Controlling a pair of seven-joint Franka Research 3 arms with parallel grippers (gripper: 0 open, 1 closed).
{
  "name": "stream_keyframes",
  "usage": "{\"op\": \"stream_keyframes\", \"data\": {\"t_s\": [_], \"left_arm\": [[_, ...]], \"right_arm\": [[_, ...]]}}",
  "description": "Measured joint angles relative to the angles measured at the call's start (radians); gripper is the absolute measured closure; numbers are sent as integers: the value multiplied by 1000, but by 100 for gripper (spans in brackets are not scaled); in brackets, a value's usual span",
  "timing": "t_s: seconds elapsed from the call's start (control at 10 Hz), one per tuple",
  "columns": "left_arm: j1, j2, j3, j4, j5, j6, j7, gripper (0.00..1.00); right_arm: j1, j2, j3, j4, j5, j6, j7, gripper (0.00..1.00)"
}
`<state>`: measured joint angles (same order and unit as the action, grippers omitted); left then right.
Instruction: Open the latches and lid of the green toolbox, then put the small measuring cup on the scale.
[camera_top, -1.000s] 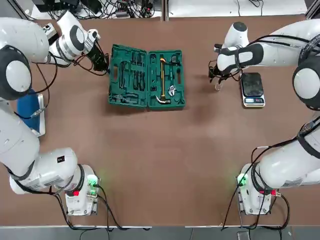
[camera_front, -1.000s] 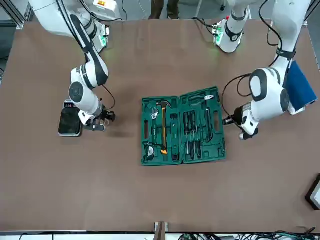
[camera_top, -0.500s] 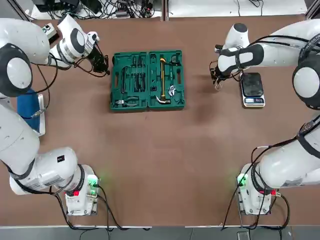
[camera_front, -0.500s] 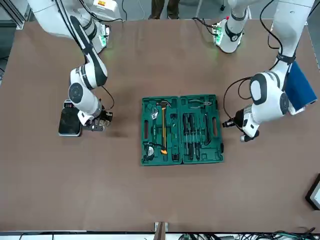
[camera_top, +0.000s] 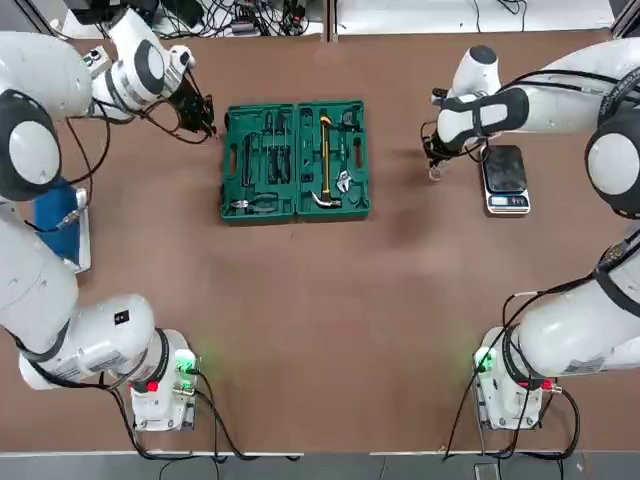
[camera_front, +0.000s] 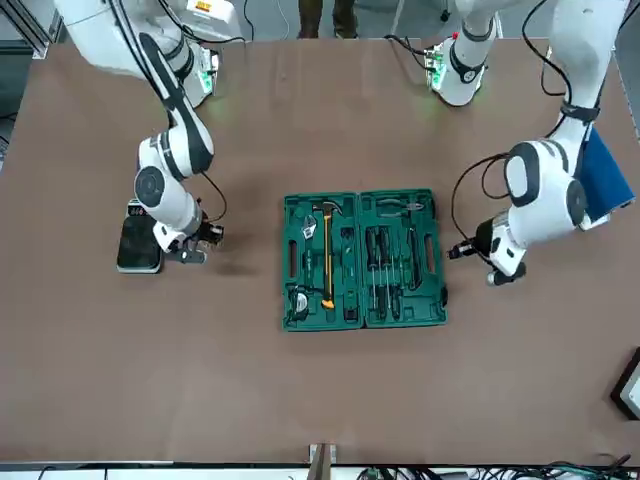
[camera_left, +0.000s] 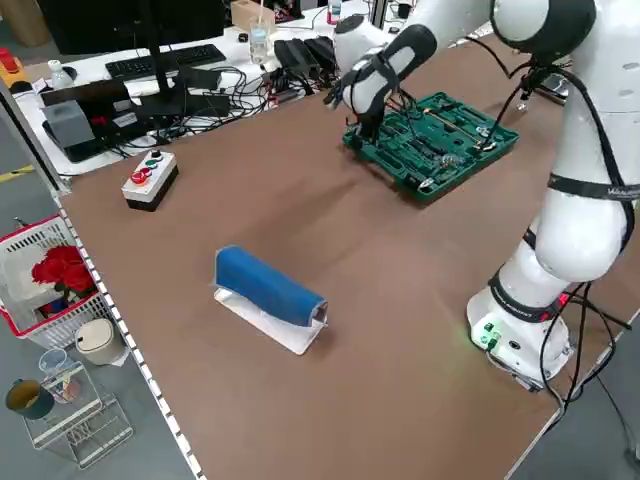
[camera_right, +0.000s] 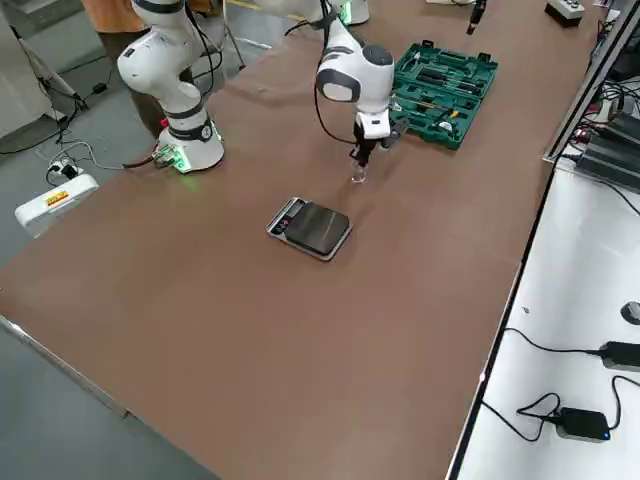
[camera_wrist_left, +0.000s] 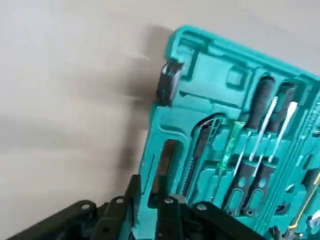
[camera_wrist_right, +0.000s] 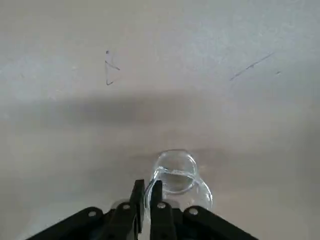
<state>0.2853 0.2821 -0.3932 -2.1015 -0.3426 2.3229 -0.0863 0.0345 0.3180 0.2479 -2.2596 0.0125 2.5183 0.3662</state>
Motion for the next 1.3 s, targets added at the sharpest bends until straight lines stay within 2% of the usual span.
{"op": "stream_keyframes", "data": {"t_s": [0.1, 0.3, 0.6, 0.7, 0.9, 1.2, 1.3], "left_arm": [[17, -44, 0, 12, 40, -42, -4, 63], [40, -132, 1, 23, 100, -119, -7, 52], [39, -248, -1, 33, 195, -235, -30, 11], [39, -275, 8, 53, 205, -287, -45, 1], [31, -306, 43, 140, 207, -416, -74, 0], [-99, -298, 176, 374, 238, -676, -81, 0], [-124, -290, 183, 451, 272, -738, -89, 0]], "right_arm": [[-1, -2, -2, 1, -2, -2, 0, 93], [-4, -3, -3, 4, -2, -6, 0, 93], [-5, -2, -3, 26, -3, -38, 0, 93], [-5, -2, -3, 45, -3, -75, 5, 93], [-4, -2, -1, 66, -3, -102, 16, 93], [-9, -32, -7, 95, -78, -176, 23, 93], [-18, -64, -21, 101, -127, -220, 24, 93]]}}
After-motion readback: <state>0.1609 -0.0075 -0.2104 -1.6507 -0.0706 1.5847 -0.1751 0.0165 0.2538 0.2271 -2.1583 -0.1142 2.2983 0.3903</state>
